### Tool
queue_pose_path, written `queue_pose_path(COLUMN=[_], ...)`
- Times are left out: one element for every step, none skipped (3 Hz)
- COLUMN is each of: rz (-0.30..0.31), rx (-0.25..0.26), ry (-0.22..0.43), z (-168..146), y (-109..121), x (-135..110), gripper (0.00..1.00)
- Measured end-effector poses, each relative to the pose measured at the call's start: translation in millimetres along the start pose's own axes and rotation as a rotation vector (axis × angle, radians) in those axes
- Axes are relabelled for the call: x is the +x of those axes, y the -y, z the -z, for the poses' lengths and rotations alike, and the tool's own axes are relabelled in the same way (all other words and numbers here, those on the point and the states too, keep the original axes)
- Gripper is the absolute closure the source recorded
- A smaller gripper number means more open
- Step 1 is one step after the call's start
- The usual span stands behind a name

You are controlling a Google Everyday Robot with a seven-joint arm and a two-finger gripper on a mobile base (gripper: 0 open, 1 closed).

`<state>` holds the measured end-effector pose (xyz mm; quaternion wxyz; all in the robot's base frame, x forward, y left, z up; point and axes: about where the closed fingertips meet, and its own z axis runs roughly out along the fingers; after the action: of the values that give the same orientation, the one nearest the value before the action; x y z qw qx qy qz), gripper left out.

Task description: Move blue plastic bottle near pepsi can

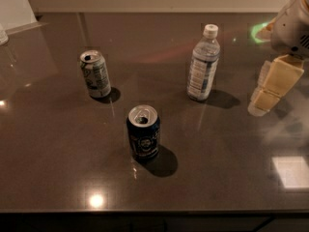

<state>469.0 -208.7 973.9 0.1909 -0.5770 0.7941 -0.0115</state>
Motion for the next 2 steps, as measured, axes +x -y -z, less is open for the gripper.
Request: queue_pose_path(rz=[-0.064, -0.107], rx=[0.003, 0.019], ry=[0.083, 0.152], z=[-15, -26], y=[27, 48], x=[-17, -28], gripper=[0.00, 0.00])
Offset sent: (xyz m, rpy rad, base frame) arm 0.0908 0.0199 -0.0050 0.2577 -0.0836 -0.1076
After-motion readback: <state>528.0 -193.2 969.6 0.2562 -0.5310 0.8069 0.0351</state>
